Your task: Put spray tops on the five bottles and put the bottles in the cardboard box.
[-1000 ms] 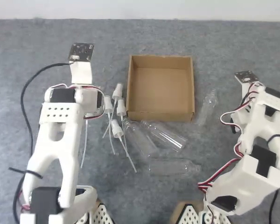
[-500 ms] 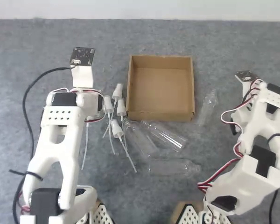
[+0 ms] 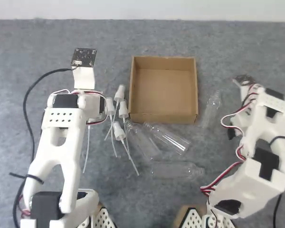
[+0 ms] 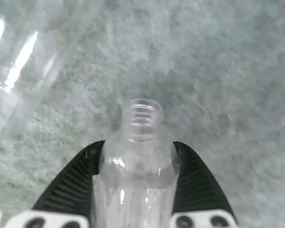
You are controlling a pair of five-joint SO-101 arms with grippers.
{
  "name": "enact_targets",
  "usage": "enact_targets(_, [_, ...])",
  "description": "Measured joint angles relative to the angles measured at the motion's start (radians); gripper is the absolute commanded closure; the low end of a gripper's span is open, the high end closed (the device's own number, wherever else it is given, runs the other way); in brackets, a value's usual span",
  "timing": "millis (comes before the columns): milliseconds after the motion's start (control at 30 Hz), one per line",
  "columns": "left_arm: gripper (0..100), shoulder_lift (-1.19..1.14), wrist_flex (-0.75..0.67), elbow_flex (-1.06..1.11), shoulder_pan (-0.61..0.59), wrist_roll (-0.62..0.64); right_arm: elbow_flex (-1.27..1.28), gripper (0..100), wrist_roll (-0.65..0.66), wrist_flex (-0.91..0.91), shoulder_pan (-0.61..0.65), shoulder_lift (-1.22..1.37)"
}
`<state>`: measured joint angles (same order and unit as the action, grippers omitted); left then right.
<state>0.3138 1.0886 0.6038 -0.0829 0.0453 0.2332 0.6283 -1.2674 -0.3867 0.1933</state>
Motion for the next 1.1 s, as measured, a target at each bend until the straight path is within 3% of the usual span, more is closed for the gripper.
enact_targets(200, [99,0.011,0.0,-0.043,0.0,0.0,-0.12,99.2,-0.109,-0.129,0.044,-0.253])
enact_targets(333, [99,0.087,0.0,-0.098,0.0,0.0,-0.081,99.2,-0.21,-0.114,0.242,-0.476])
enact_targets(533, [99,0.331,0.0,-0.149,0.0,0.002,0.152,99.2,-0.334,0.089,0.597,-0.707])
enact_targets(700, [99,0.519,0.0,-0.278,0.0,0.086,0.316,99.2,-0.347,0.293,0.885,-0.749])
enact_targets(833, [99,0.542,-0.014,-0.414,0.0,0.189,0.41,99.2,-0.35,0.416,1.045,-0.76])
enact_targets(1100, [99,0.471,-0.12,-0.466,-0.002,0.422,0.48,99.2,-0.388,0.486,1.18,-0.764])
